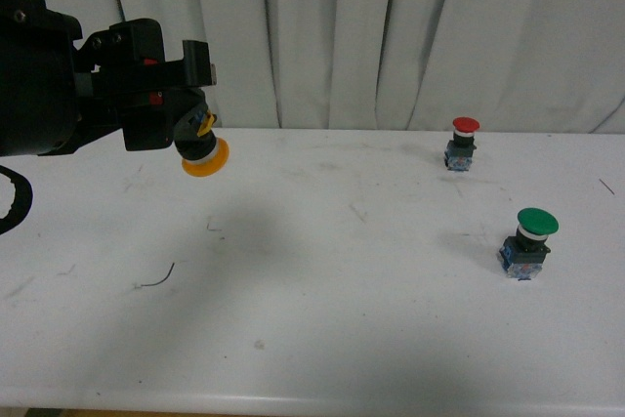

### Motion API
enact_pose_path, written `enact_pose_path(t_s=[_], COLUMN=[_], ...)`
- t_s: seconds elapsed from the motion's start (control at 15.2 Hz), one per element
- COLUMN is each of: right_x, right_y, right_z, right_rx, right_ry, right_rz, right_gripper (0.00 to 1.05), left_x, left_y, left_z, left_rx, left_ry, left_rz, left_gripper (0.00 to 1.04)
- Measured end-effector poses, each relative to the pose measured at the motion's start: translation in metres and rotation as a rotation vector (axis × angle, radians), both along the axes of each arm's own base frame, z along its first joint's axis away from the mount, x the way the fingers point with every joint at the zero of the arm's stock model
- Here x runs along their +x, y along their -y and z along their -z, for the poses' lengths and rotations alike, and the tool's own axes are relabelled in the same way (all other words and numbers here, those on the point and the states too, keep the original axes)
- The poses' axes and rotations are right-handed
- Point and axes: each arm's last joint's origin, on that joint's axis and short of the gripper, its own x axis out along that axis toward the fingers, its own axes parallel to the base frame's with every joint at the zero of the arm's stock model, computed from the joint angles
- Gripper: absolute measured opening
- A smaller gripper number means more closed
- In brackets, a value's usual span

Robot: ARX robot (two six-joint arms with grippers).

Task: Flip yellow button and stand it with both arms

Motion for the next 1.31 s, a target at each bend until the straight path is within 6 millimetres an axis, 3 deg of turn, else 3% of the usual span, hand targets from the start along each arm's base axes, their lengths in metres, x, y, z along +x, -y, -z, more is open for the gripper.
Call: enact_pose_path(t_s=[0.07, 0.13, 0.2, 0.33, 0.59, 1.31], right_x=[0.0, 0.0, 0.0, 0.0, 0.0, 0.0], right_y=[0.0, 0.0, 0.0, 0.0, 0.0, 0.0], right_z=[0.0, 0.0, 0.0, 0.0, 0.0, 0.0], right_rx=[0.0, 0.0, 0.0, 0.0, 0.0, 0.0], right_ry=[0.0, 0.0, 0.0, 0.0, 0.0, 0.0], right_rz=[0.0, 0.0, 0.0, 0.0, 0.0, 0.0], right_gripper=[0.98, 0.98, 0.98, 0.98, 0.98, 0.98], left_x=[-0.016, -0.026, -0.028, -0.026, -0.024, -0.022], left_y=[-0.003, -0.003, -0.008, -0.003, 0.005, 0.007], left_z=[-0.008, -0.002, 0.007, 0.019, 0.025, 0.013], left_rx=[-0.279, -0.516, -0.725, -0.798, -0.871, -0.898], left_ry=[0.079, 0.102, 0.129, 0.025, -0.053, -0.009], left_rz=[0.181, 0.346, 0.401, 0.387, 0.364, 0.358], left_gripper=[0.36, 0.36, 0.36, 0.36, 0.36, 0.36])
